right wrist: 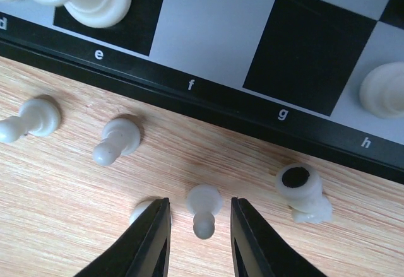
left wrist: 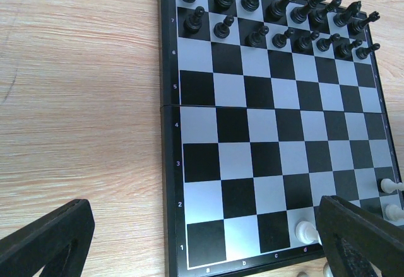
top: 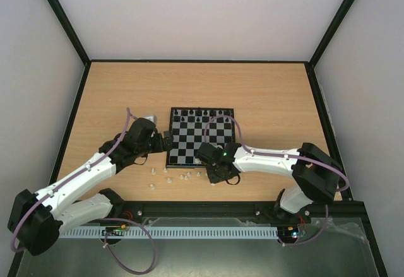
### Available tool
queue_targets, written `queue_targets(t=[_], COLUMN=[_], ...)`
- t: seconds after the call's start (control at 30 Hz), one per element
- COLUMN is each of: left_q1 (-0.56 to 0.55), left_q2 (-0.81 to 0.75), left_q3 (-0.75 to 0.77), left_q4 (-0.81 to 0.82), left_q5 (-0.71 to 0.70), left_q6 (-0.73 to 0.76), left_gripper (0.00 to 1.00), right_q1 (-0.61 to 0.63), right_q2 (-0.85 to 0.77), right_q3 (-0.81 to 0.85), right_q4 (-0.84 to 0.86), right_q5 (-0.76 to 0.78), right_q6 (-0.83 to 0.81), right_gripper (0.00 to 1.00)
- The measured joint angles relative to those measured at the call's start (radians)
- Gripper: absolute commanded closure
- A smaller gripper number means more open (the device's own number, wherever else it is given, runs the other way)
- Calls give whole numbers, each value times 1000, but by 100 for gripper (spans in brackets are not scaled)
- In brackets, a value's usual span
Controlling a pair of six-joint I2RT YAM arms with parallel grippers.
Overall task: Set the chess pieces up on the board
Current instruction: Pick up the chess piece at the center of the board.
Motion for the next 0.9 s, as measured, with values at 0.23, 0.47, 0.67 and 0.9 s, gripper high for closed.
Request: queue_targets(t=[0.23, 0.47, 0.67, 0.9], left_q1=[0, 0, 0, 0], left_q2=[0, 0, 0, 0], left_q3=[0, 0, 0, 0], left_q4=[0, 1, 2, 2], left_q5=[0, 0, 1, 1], left_q6=[0, 0, 0, 0], left_gripper=[1, 1, 1, 0], right_q1=[0, 1, -12, -111], right_q2=[24, 24, 20, 0], right_q3=[-10, -10, 56, 161], right_q4=[7, 4, -55, -76], right_q5=[-3, 11, 60, 88], right_q6=[3, 8, -3, -65], right_gripper=[85, 91, 91, 91])
